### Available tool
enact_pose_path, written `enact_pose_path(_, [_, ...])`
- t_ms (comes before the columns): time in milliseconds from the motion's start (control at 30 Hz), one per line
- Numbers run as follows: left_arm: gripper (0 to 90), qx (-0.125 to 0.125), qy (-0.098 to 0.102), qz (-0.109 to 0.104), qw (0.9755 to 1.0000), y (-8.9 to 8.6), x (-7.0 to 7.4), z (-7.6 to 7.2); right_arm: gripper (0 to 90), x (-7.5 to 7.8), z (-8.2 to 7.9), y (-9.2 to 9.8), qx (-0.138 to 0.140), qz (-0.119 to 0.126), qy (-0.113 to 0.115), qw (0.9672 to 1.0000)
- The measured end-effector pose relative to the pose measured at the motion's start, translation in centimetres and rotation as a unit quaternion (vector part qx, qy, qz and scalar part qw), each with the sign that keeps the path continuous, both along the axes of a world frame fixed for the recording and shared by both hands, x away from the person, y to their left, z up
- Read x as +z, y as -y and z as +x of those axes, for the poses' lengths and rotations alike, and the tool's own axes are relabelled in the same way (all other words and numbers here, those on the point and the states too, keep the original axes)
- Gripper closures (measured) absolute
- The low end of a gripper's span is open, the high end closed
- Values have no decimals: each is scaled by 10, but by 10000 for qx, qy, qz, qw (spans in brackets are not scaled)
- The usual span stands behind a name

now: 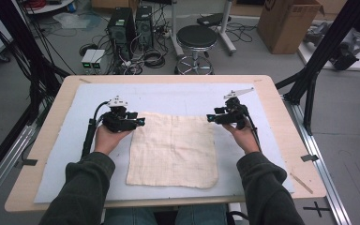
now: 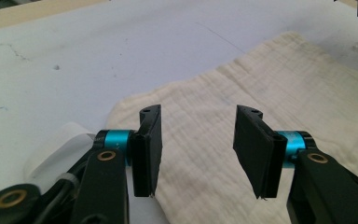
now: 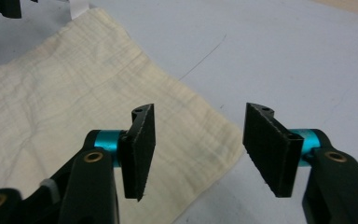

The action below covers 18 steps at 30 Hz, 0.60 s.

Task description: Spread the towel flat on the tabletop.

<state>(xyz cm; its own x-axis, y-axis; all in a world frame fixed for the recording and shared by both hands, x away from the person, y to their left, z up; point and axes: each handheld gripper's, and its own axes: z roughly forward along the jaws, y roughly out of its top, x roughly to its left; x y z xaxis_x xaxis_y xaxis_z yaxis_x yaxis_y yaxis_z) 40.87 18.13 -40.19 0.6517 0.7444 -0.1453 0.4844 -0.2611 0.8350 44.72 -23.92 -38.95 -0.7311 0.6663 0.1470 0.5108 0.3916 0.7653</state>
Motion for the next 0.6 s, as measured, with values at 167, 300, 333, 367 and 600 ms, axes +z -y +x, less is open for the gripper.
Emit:
enact_pose_path(167, [487, -69, -64, -70, 9999, -6, 2, -4, 379, 3, -5, -4, 46, 17, 8, 10000])
enact_pose_path(300, [467, -112, -37, -105, 9999, -10, 5, -8, 362, 6, -10, -7, 44, 13, 14, 10000])
enact_pose_path(333, [465, -105, -39, -141, 9998, -10, 6, -10, 358, 6, -10, -8, 76, 24, 14, 10000])
enact_pose_path(367, [465, -104, -31, -149, 9998, -11, 6, -11, 358, 7, -11, -9, 95, 23, 3, 10000])
enact_pose_path(600, [457, -115, -39, -171, 9998, -17, 10, -16, 354, 11, -19, -14, 258, -18, 66, 9996])
